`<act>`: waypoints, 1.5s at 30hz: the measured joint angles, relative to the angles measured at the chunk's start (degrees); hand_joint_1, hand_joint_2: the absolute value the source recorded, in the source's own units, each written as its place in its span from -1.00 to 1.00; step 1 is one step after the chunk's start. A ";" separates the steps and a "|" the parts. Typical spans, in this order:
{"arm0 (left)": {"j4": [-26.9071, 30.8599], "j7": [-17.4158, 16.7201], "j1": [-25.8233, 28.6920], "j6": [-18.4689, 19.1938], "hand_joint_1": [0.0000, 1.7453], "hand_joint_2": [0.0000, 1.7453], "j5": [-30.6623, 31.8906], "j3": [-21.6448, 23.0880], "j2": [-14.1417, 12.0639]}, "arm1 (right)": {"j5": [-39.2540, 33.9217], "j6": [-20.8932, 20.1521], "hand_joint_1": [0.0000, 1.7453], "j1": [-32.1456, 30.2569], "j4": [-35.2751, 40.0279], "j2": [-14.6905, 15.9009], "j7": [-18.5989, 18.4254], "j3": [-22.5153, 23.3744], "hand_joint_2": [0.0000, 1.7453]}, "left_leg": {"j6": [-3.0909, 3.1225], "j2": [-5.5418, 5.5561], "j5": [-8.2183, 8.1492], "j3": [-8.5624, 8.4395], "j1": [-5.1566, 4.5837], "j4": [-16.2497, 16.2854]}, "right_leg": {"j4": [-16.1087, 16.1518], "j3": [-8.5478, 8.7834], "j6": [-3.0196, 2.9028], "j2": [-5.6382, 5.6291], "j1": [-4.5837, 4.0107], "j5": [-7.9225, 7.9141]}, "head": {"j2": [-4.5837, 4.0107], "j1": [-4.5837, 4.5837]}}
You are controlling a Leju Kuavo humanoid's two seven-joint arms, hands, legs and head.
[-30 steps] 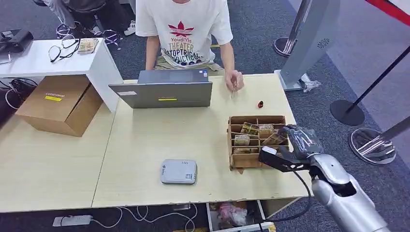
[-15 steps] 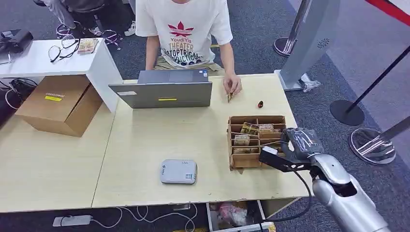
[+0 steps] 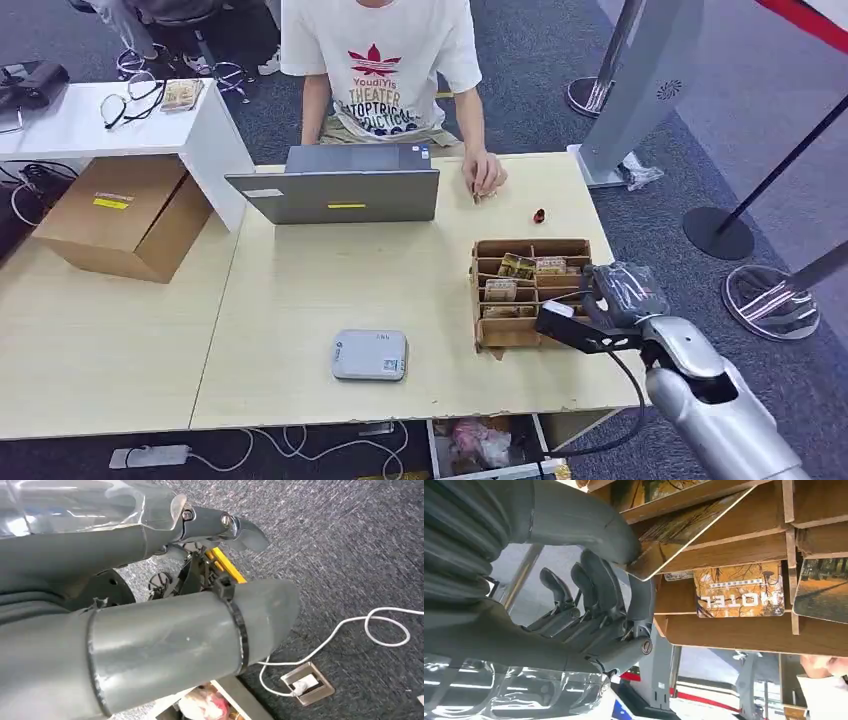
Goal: Pass the card to the sensor for recognition and then transmit it.
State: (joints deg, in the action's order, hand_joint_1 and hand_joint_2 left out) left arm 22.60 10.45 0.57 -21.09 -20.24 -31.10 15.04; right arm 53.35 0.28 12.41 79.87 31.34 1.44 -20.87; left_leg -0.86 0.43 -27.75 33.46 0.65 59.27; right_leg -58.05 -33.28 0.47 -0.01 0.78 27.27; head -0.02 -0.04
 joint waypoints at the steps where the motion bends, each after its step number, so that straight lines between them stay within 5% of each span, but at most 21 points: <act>1: 0.00 0.00 0.00 -0.02 -1.00 -1.00 0.00 0.00 0.00 | 0.04 0.02 0.80 0.04 -0.06 -0.02 0.00 -0.06 1.00 | 0.00 0.00 0.00 0.00 0.00 0.00 | 0.00 0.00 0.00 0.00 0.00 0.00 | 0.00 -0.02; 37: -3.08 -0.28 -1.81 0.46 -1.00 -1.00 -1.14 -1.92 -1.11 | -3.19 -2.08 0.76 4.93 0.26 -0.48 1.77 0.35 1.00 | 0.00 -0.01 0.01 0.01 0.00 0.00 | -0.01 -0.01 0.00 -0.01 0.00 0.00 | 0.00 -0.02; 45: -3.91 1.09 -2.03 0.42 -1.00 -1.00 -0.35 -2.03 -1.11 | -4.81 -4.13 0.78 12.45 -1.44 0.04 3.06 -0.28 1.00 | -0.01 -0.04 0.02 -0.01 -0.01 0.00 | -0.01 -0.01 0.04 -0.05 0.01 -0.04 | 0.00 -0.02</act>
State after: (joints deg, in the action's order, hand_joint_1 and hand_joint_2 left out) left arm 18.69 11.54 -1.46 -20.68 -20.59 -33.14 13.92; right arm 48.55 -3.85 24.86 78.43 31.39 4.50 -21.16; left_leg -0.87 0.39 -27.73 33.46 0.64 59.27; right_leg -58.06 -33.29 0.51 -0.06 0.79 27.22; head -0.02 -0.07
